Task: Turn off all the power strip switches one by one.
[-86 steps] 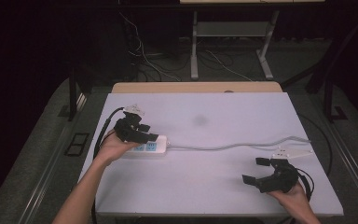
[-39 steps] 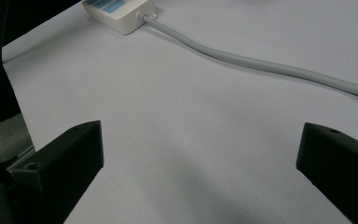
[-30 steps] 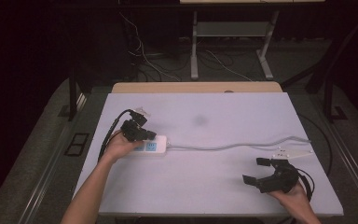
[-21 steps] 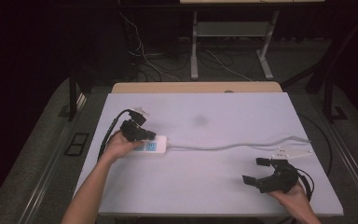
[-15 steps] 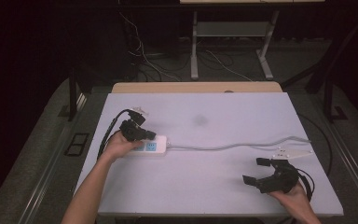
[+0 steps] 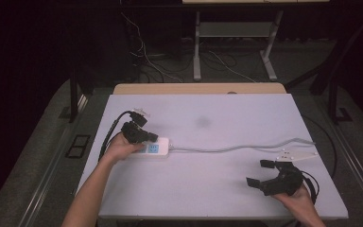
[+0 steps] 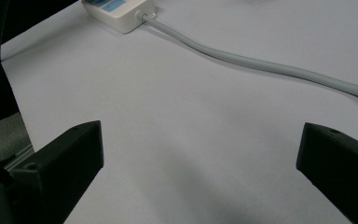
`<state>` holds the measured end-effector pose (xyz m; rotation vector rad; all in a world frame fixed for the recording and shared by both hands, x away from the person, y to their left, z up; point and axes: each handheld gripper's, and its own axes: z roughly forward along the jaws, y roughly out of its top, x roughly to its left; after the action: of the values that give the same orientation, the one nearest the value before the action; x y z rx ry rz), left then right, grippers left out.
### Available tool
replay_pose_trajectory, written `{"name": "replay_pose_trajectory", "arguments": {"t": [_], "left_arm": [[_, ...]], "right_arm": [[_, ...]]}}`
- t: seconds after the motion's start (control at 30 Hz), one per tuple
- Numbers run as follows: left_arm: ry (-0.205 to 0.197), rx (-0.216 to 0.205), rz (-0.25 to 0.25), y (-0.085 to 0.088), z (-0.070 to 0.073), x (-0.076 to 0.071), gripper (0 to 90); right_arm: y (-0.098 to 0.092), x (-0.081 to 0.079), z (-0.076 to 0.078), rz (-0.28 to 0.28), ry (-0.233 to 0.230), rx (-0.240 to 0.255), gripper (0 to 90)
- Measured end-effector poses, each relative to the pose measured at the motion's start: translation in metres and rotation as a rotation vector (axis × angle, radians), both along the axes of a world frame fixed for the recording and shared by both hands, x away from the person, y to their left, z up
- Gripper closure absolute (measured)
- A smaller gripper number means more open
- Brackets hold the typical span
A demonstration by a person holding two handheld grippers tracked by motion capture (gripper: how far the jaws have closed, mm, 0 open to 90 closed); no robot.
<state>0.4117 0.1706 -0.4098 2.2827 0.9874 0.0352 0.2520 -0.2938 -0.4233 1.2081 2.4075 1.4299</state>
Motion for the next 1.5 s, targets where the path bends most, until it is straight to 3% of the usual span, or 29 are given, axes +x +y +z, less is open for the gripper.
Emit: {"name": "replay_pose_trajectory", "arguments": {"t": [0.13, 0.27, 0.47, 0.53, 0.6, 0.63, 0.83, 1.5], "left_arm": [[-0.016, 0.015, -0.001, -0.002, 0.001, -0.002, 89.6], [-0.015, -0.004, 0.012, 0.000, -0.001, -0.003, 89.6], [-0.045, 0.006, 0.012, -0.001, -0.001, -0.006, 89.5], [-0.052, -0.024, 0.017, 0.000, 0.003, -0.007, 89.5], [-0.068, 0.022, -0.002, -0.002, 0.004, -0.010, 89.5], [-0.068, 0.022, -0.003, -0.002, 0.004, -0.010, 89.5], [-0.085, -0.009, 0.015, 0.005, 0.012, -0.013, 89.4], [-0.110, -0.006, 0.045, 0.029, 0.031, -0.020, 89.4]], "right_arm": [[-0.001, 0.000, 0.000, -0.002, -0.002, 0.001, 0.3], [0.000, 0.000, 0.000, -0.001, -0.002, 0.000, 0.2], [-0.001, 0.000, 0.001, -0.005, -0.003, 0.004, 0.2], [-0.002, -0.001, 0.001, -0.008, -0.007, 0.005, 0.2], [-0.002, 0.000, 0.001, -0.010, -0.010, 0.006, 0.2], [-0.002, 0.000, 0.001, -0.010, -0.011, 0.006, 0.3], [-0.003, 0.000, 0.001, -0.011, -0.011, 0.005, 0.2], [-0.002, 0.001, 0.001, -0.013, -0.007, 0.002, 0.2]]}}
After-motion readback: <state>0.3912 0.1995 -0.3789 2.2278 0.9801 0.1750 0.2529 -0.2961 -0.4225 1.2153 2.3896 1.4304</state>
